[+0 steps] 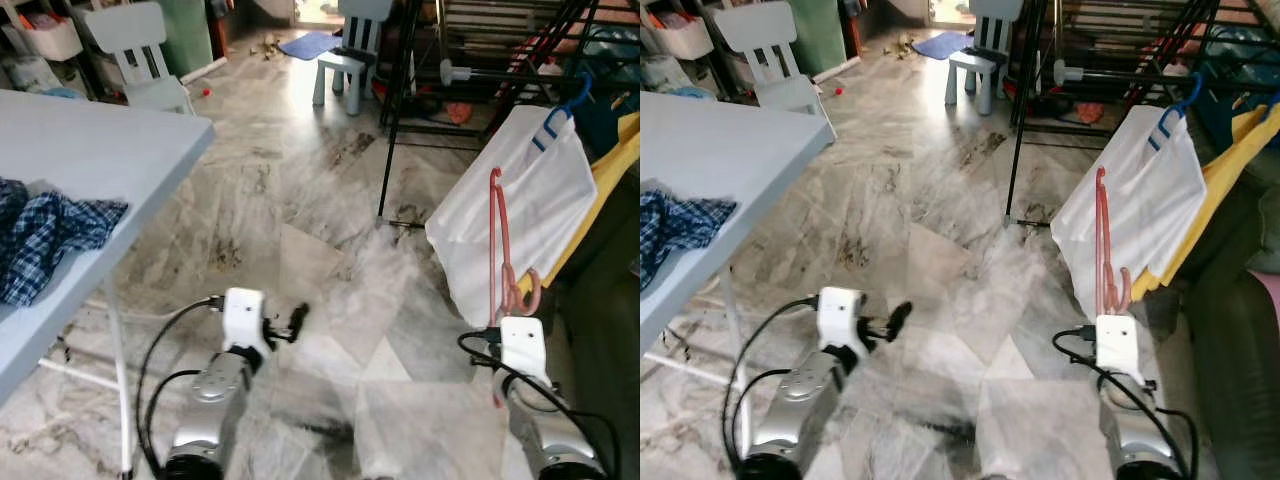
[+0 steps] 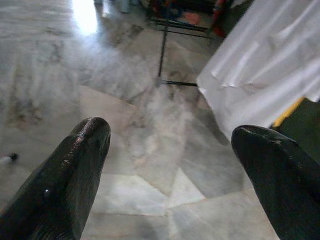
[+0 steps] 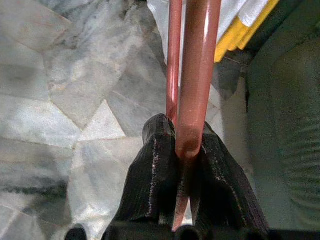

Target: Hang hanger

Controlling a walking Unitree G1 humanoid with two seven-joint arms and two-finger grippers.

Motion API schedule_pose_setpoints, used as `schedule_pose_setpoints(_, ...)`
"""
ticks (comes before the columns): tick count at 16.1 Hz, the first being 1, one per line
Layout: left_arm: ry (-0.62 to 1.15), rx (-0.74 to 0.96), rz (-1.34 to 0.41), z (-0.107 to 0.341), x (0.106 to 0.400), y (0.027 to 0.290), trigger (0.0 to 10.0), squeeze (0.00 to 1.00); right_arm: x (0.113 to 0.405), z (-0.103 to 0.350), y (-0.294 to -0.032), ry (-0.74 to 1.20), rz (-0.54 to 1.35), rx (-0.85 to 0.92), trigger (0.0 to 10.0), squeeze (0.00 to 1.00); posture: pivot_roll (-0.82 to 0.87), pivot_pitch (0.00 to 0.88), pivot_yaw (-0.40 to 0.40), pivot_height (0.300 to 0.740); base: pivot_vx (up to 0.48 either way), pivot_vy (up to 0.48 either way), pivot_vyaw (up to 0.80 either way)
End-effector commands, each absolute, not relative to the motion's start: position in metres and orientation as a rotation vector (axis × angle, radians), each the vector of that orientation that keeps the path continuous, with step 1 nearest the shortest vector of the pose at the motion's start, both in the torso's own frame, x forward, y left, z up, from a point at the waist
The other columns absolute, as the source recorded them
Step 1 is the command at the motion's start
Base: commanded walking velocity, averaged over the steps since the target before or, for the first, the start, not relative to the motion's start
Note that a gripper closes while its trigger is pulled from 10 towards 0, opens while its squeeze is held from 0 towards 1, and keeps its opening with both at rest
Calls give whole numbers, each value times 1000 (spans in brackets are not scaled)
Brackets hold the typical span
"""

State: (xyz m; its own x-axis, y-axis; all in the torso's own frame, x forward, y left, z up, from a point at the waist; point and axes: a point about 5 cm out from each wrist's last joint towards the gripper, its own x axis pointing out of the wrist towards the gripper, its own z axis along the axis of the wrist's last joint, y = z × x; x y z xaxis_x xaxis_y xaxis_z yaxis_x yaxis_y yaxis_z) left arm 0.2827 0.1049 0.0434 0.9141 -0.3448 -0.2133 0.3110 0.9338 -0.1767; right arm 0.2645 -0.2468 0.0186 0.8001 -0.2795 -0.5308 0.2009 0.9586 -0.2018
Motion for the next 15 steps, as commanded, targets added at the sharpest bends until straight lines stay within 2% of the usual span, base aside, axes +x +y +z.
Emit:
schedule_pose_setpoints(1,241,-134,-344,45,283,103,10000,0,265,20,-247,579,-251,-149,10000,0,-80,111,-18,740,0,-274,0)
schedule_pose_setpoints(8,243,-136,-348,44,283,102,10000,0,266,20,-245,577,-242,-143,10000,0,-86,115,-21,740,0,-286,0)
schedule_pose_setpoints(12,244,-135,-348,44,284,101,10000,0,266,19,-245,582,-233,-145,10000,0,-85,108,-21,740,0,-401,0)
schedule_pose_setpoints(15,243,-137,-314,43,286,105,10000,0,268,19,-244,578,-226,-148,10000,0,-84,97,-23,740,0,-85,0)
